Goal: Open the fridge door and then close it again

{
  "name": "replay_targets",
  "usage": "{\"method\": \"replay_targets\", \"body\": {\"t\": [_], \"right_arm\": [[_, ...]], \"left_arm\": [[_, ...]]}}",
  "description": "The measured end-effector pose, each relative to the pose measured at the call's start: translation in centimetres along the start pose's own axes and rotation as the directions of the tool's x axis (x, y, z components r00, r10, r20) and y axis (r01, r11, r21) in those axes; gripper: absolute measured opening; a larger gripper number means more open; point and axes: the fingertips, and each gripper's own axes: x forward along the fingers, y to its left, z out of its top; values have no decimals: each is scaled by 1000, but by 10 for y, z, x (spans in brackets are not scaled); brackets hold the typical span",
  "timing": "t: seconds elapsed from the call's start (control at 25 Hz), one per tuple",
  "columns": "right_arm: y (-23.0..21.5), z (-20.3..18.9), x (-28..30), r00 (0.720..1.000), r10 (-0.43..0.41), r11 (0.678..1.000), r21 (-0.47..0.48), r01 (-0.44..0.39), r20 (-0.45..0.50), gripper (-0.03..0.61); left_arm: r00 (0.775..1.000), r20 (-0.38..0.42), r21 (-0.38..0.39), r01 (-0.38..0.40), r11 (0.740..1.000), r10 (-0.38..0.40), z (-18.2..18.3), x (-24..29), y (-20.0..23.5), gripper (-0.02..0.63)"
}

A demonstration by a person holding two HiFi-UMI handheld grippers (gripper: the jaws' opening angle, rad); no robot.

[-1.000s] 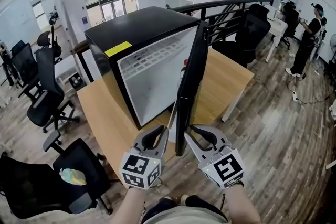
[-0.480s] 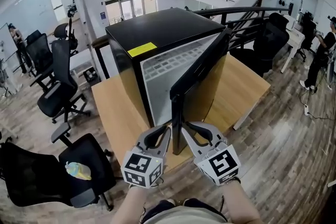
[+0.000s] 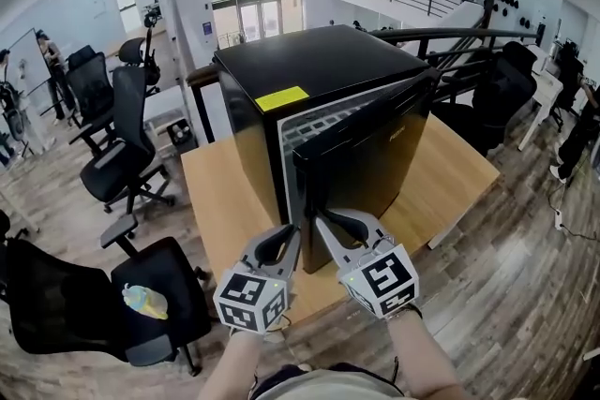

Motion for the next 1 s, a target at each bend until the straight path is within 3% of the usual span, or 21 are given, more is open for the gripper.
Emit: {"method": "replay_targets", "body": {"t": [0.28, 1.0], "right_arm": [[-10, 5, 30, 1000, -2, 999, 41, 2, 6, 2], [-25, 7, 70, 999, -53, 993, 104, 52, 10, 0]], "left_arm": [[999, 11, -6, -46, 999, 46, 4, 0, 21, 35], [998, 4, -2, -63, 998, 63, 7, 0, 40, 35]]}}
